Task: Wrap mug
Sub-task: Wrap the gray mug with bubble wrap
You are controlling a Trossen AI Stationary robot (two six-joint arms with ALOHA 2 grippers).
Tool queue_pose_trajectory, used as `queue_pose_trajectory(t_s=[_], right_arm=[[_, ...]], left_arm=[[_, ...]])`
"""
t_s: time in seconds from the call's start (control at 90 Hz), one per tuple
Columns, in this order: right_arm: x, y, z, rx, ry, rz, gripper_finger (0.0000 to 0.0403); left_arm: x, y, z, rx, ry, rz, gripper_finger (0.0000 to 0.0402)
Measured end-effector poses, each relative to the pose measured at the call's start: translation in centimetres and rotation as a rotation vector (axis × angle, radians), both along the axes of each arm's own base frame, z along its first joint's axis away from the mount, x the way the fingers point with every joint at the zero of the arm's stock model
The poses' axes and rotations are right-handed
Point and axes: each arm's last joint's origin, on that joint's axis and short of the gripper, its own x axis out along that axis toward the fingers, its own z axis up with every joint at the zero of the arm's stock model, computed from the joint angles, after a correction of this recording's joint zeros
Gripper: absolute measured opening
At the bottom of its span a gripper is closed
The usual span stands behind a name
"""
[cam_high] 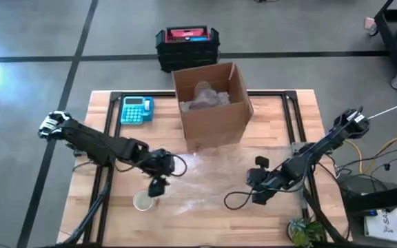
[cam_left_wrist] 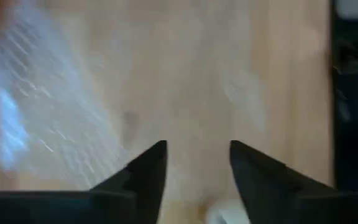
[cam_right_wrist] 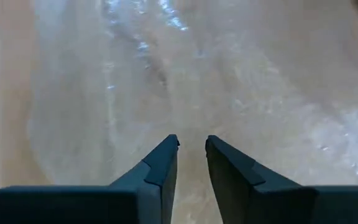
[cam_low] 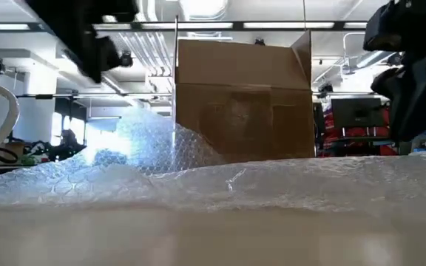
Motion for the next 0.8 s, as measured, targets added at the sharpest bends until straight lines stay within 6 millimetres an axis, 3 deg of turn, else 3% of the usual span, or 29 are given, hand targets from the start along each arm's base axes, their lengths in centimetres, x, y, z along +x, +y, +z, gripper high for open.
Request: queue_pose_trajectory(t_s=[0.178, 0.433, 0.622, 0.8], right_arm=[[0.3, 0.1, -0.9, -0.031, 0.019, -0.008, 0.0094], [1.0, 0.3, -1.6, -0.019, 0.0, -0.018, 0.0095], [1.6, 0.2, -1.9, -0.005, -0.022, -0.033, 0.008], [1.9, -0.3, -2.1, -0.008, -0.018, -0.055, 0.0063]], left_arm=[[-2.9, -0.4, 0.7, -0.061, 0.15, 0.071, 0.0232], [-4.8, -2.6, 0.8, -0.078, 0.209, 0.036, 0.0213], [-4.9, -4.5, -1.5, 0.045, 0.246, -0.005, 0.019], [-3.5, -5.3, -4.2, 0.132, 0.328, -0.022, 0.0157]])
